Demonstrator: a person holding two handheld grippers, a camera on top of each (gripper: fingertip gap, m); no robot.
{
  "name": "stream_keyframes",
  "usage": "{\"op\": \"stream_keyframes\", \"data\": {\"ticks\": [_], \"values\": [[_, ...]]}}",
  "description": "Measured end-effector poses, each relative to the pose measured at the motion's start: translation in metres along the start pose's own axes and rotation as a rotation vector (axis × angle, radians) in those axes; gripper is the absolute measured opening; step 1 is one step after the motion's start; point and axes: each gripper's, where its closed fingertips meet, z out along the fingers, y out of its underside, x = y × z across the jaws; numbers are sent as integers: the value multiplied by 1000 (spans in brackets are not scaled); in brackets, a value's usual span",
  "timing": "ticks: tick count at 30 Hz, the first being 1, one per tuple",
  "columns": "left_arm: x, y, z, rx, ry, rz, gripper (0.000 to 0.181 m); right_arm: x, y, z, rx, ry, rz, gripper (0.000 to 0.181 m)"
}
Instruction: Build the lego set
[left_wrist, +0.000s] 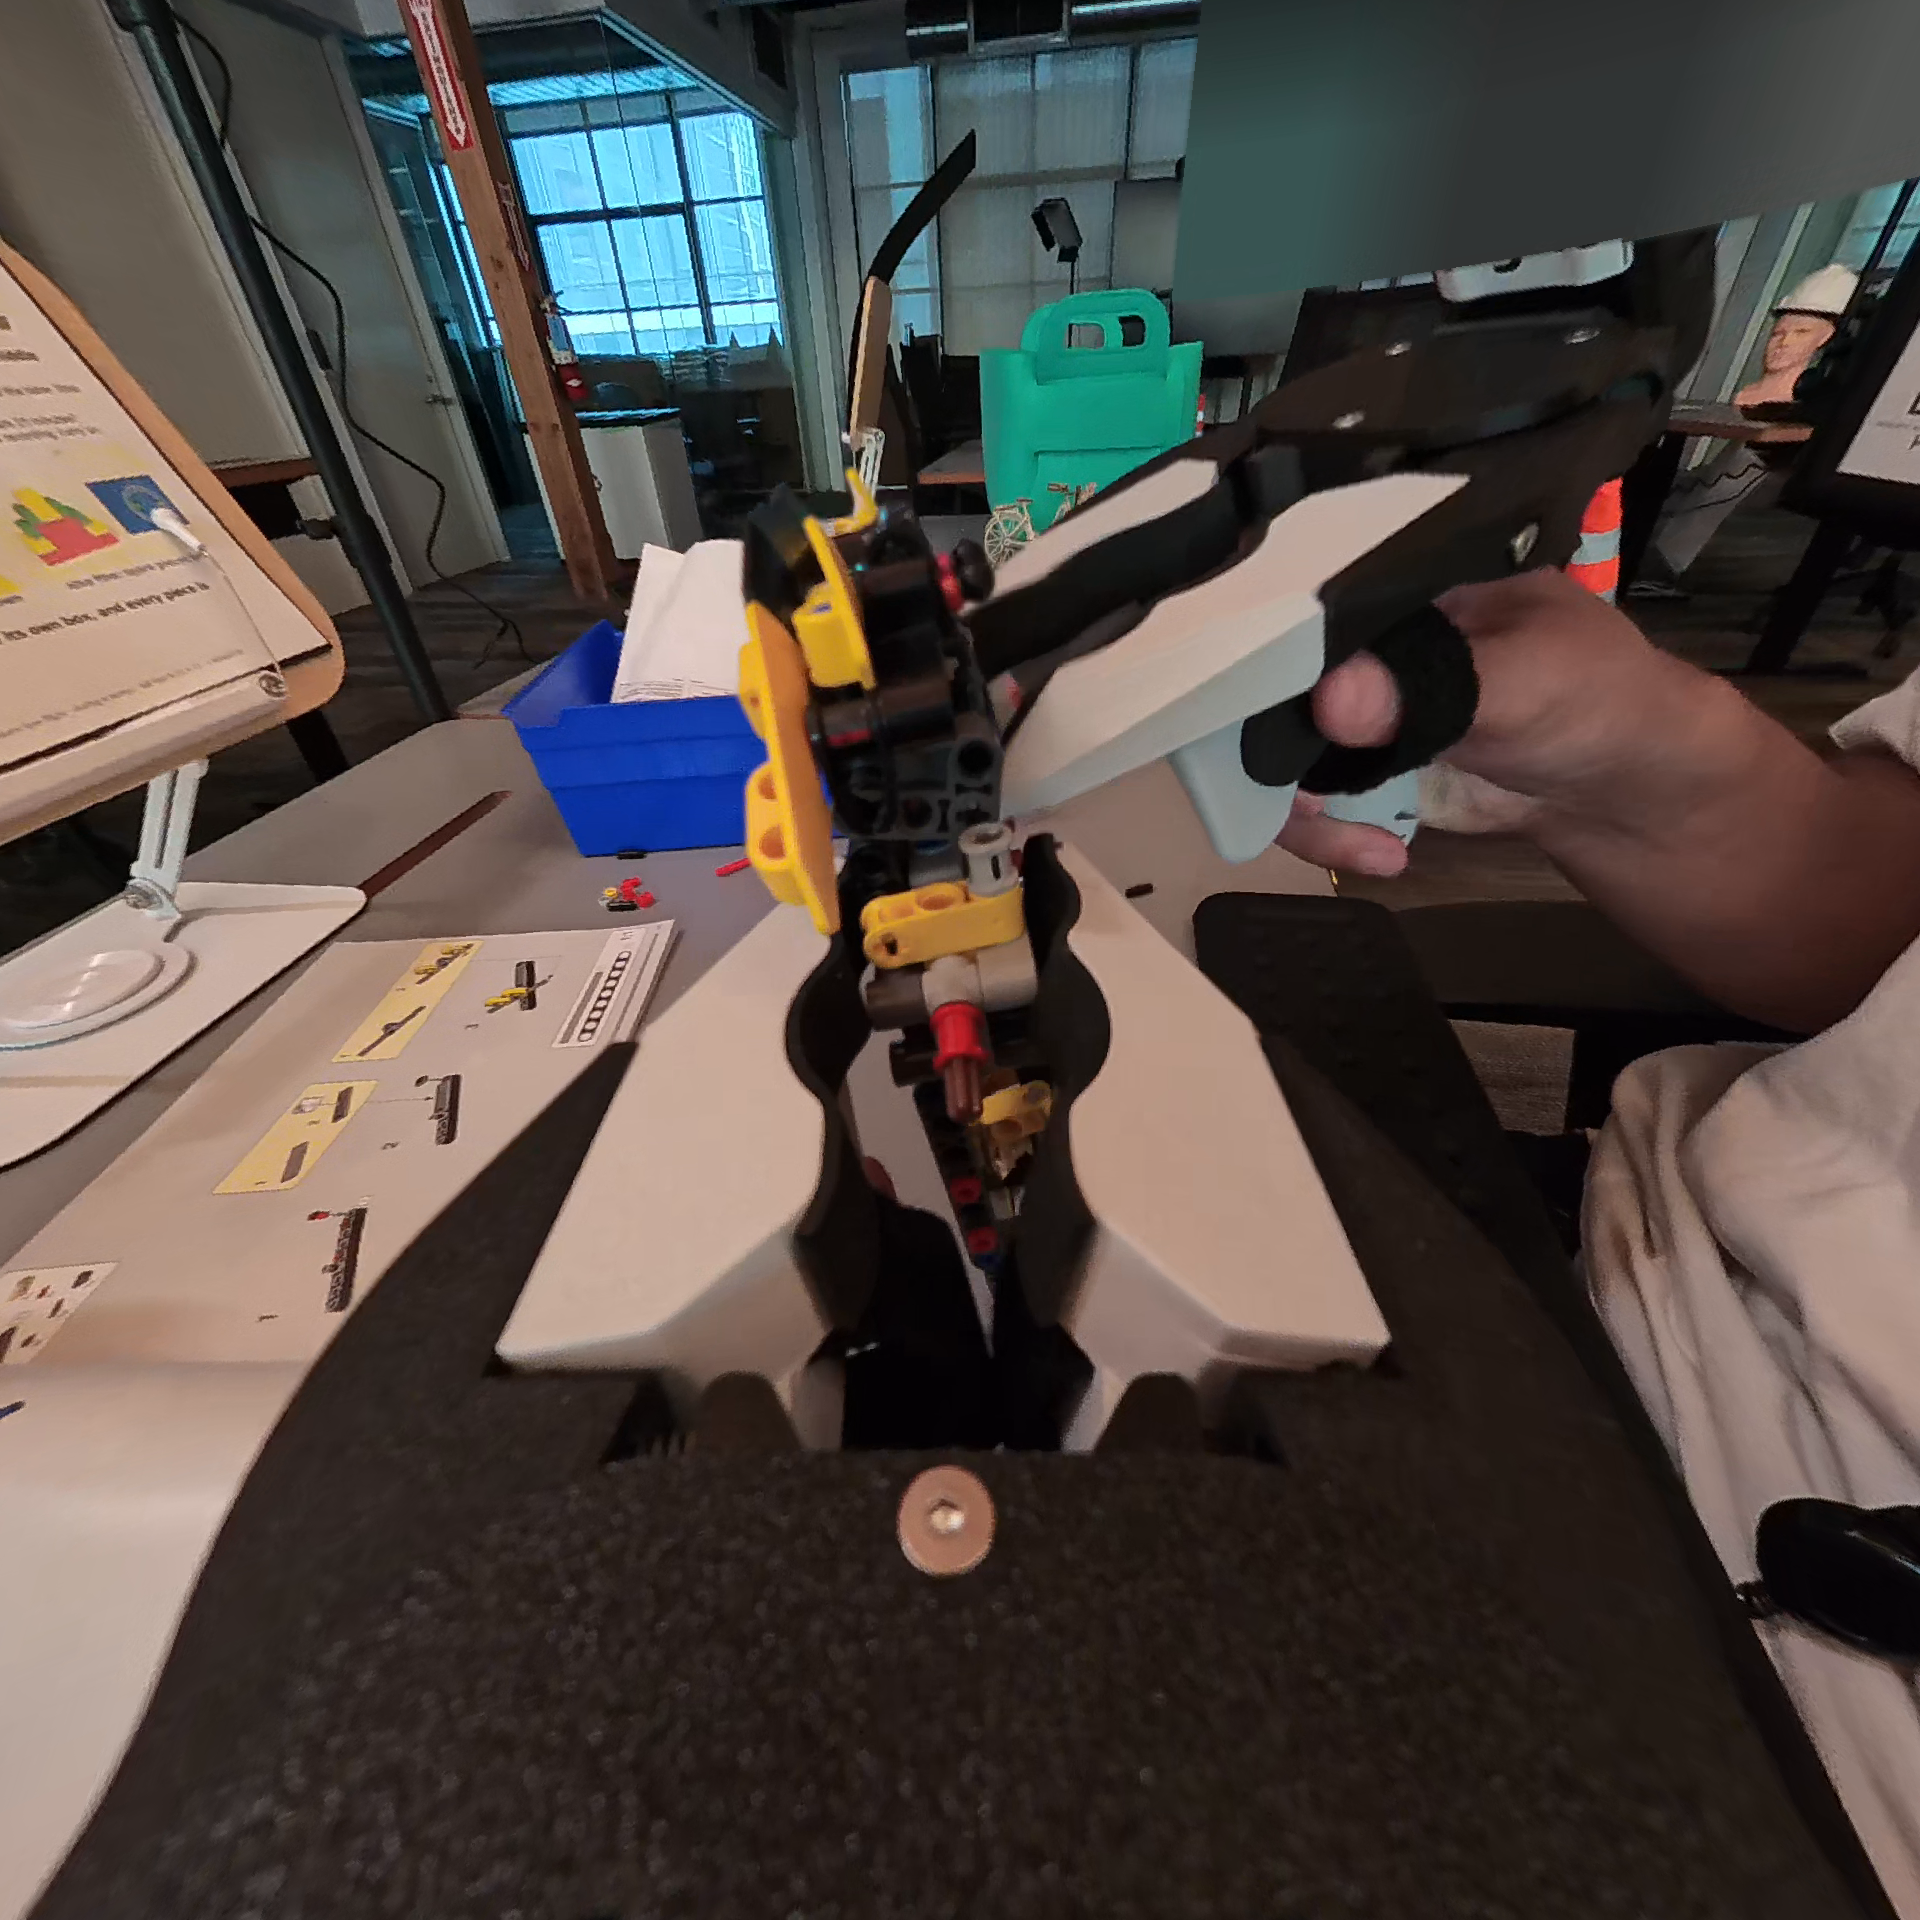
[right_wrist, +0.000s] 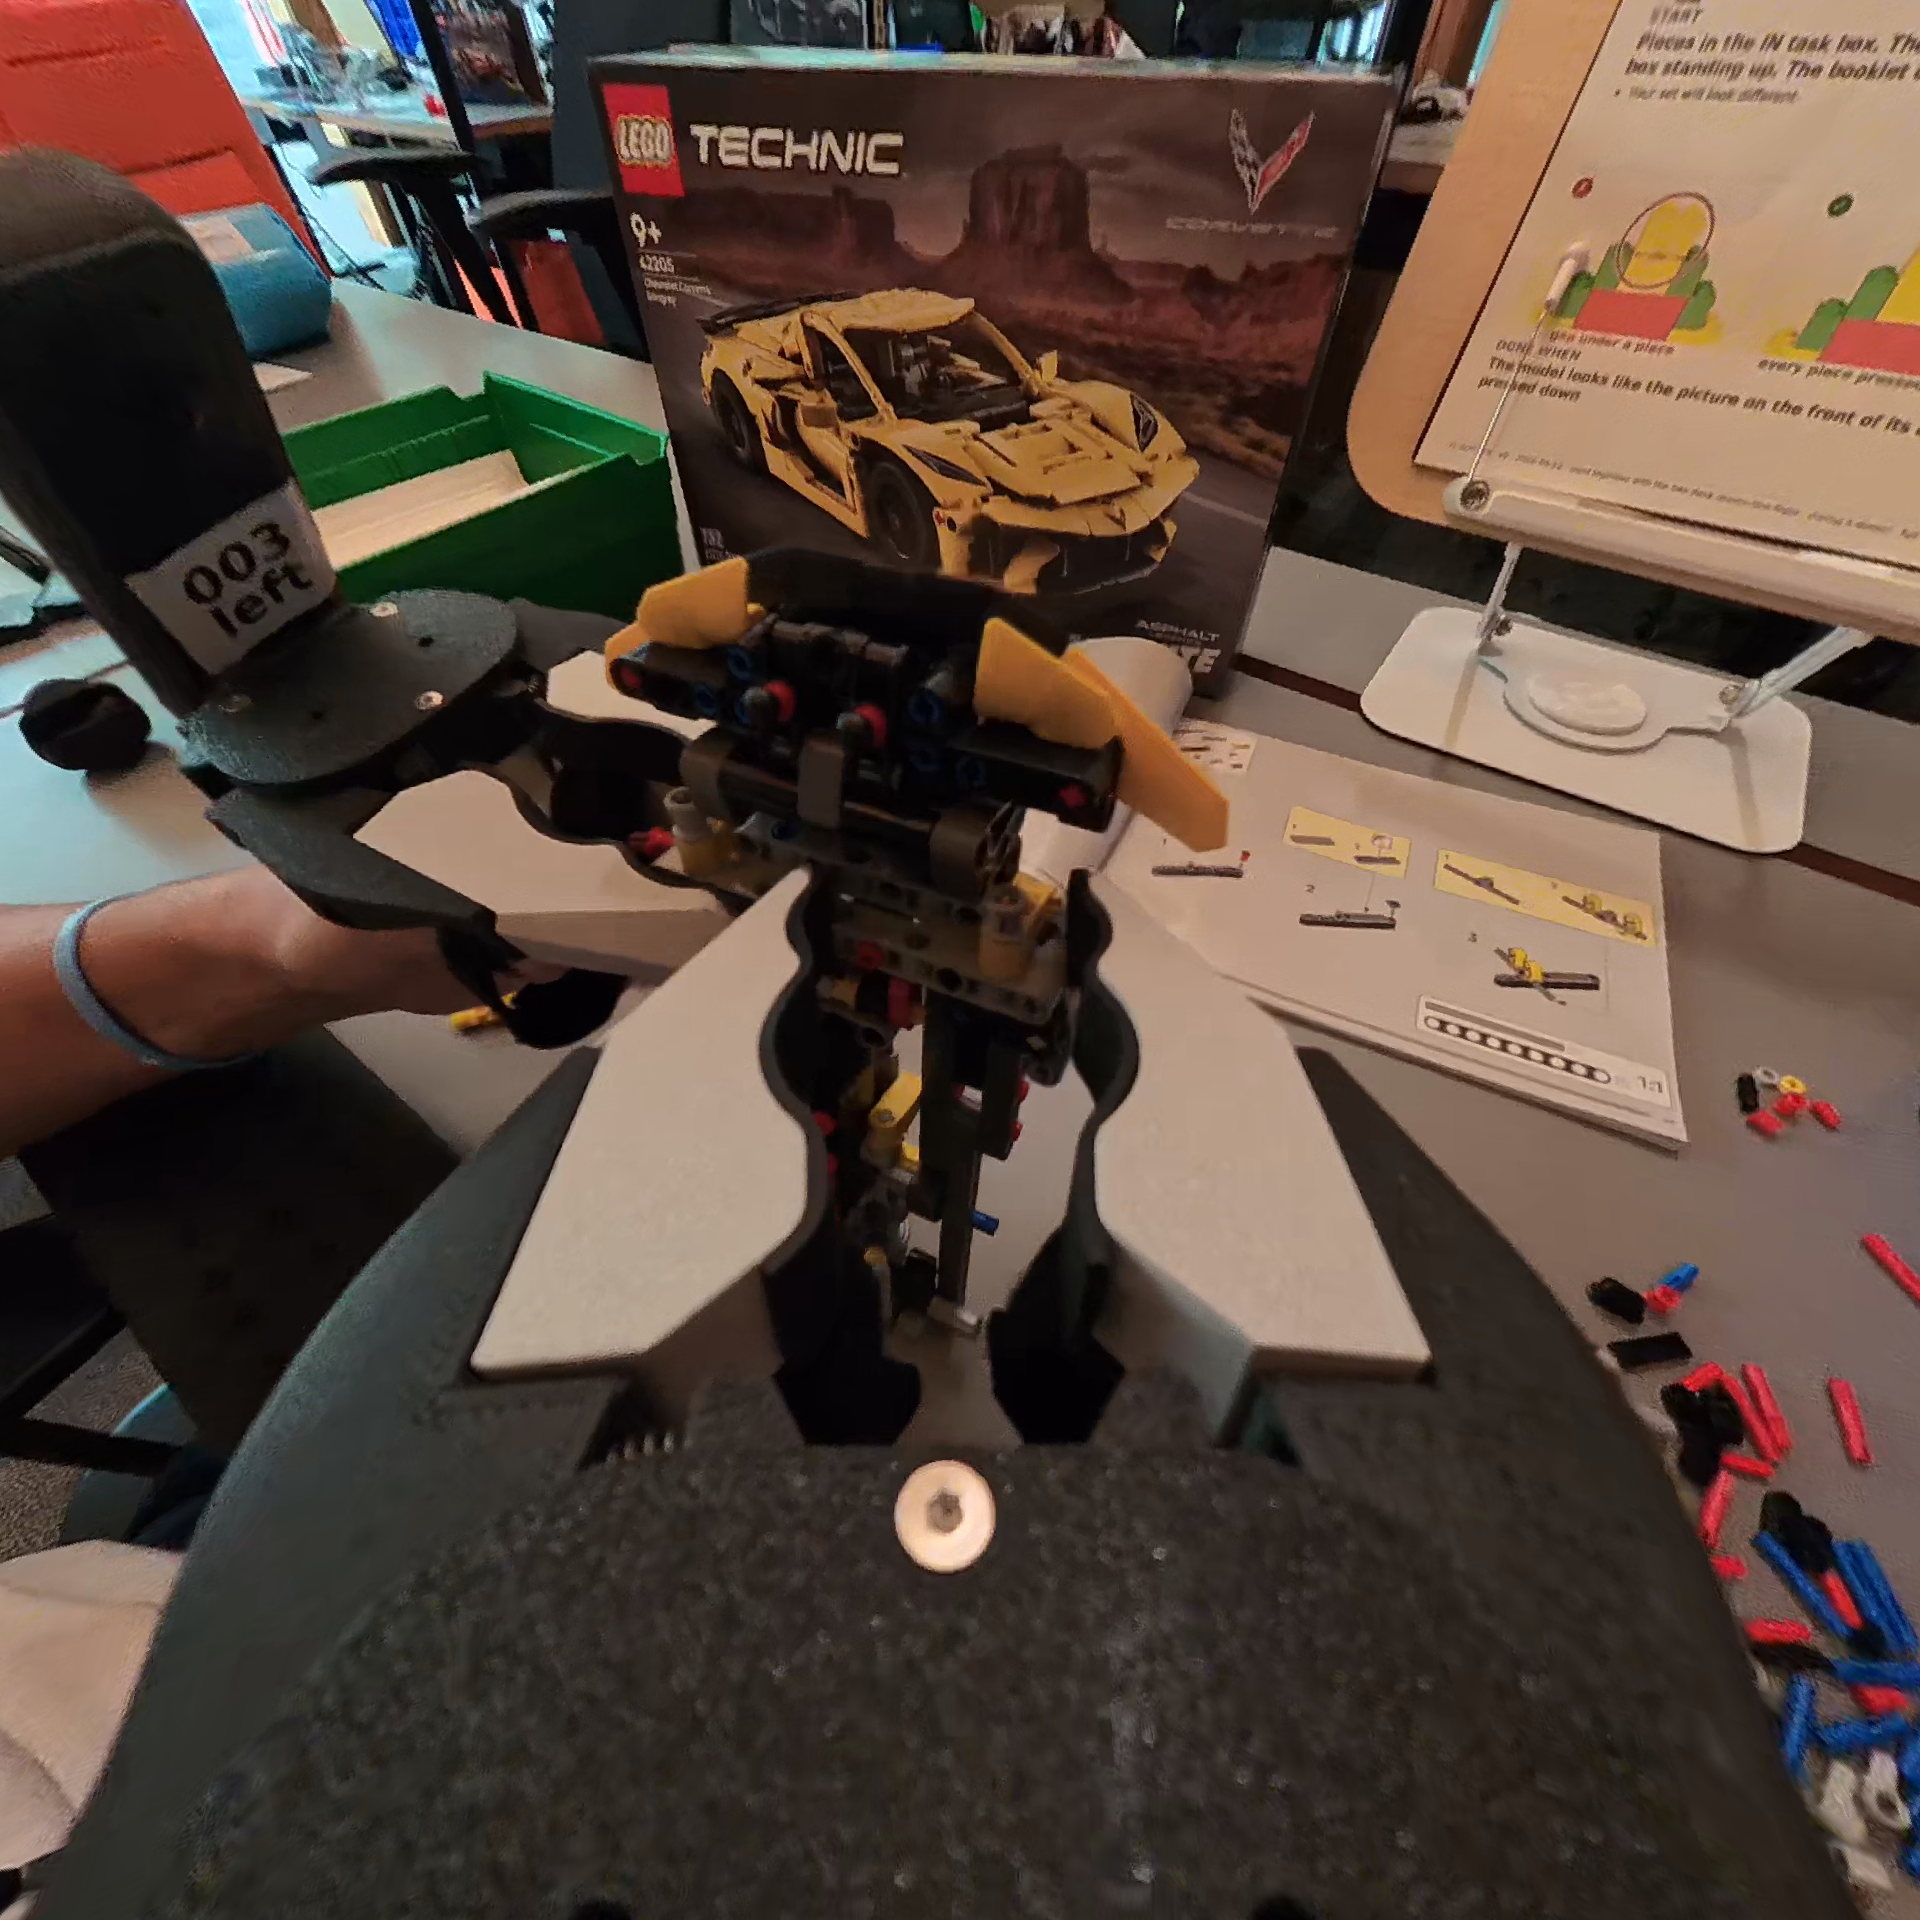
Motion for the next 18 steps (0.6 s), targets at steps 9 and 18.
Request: {"op": "stream_keyframes", "data": {"ticks": [9,18], "values": [[0,0,-1,-7,-29,14,27,-6,0,-7,66,-23,-17,53],[-3,-1,3,-13,-178,61,27,-19,-7,-14,106,-29,-8,85]]}}
